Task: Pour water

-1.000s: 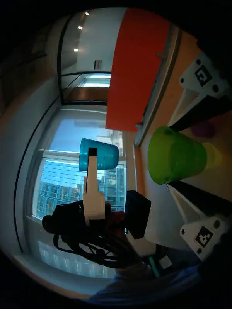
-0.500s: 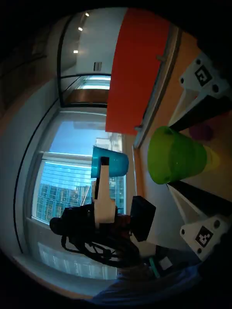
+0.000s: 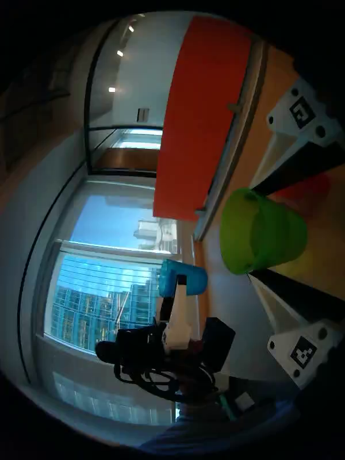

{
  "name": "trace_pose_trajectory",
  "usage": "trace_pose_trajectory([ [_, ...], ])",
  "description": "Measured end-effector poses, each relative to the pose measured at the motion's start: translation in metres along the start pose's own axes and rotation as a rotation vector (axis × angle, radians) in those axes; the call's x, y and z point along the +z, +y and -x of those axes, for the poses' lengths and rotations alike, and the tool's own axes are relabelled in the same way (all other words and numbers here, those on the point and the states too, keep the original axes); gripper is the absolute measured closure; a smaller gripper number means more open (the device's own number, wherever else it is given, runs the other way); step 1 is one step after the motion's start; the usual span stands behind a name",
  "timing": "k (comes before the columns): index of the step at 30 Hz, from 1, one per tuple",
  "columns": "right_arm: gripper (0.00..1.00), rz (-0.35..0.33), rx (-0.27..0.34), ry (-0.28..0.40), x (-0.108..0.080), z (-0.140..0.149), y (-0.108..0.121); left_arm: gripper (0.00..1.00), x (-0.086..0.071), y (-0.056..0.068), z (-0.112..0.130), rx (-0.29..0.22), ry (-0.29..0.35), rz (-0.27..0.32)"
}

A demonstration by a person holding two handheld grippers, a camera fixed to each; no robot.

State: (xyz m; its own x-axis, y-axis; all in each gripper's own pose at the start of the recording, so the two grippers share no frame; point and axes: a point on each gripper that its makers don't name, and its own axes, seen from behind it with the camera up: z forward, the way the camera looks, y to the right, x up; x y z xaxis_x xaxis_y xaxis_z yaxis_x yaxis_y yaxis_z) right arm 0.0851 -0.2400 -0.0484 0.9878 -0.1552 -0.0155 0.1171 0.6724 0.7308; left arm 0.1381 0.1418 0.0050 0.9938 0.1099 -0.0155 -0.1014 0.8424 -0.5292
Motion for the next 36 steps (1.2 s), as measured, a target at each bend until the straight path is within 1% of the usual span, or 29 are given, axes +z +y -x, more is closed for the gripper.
trace_pose_trajectory([
  [9, 0.11, 0.062, 0.003, -0.019, -0.027, 0.009, 0.028, 0.15, -0.008, 0.002, 0.031, -0.034, -0.035, -0.004],
  [12, 0.11, 0.083, 0.006, -0.025, -0.035, 0.012, 0.037, 0.15, -0.011, 0.001, 0.042, -0.04, -0.05, -0.009],
  [18, 0.11, 0.11, 0.011, -0.039, -0.049, 0.018, 0.05, 0.15, -0.014, 0.002, 0.058, -0.046, -0.074, -0.007],
  [24, 0.11, 0.125, 0.011, -0.053, -0.056, 0.024, 0.058, 0.15, -0.016, 0.004, 0.071, -0.054, -0.105, 0.001],
  [36, 0.11, 0.11, 0.036, -0.104, -0.061, 0.045, 0.064, 0.15, -0.016, 0.009, 0.107, -0.045, -0.196, 0.029],
])
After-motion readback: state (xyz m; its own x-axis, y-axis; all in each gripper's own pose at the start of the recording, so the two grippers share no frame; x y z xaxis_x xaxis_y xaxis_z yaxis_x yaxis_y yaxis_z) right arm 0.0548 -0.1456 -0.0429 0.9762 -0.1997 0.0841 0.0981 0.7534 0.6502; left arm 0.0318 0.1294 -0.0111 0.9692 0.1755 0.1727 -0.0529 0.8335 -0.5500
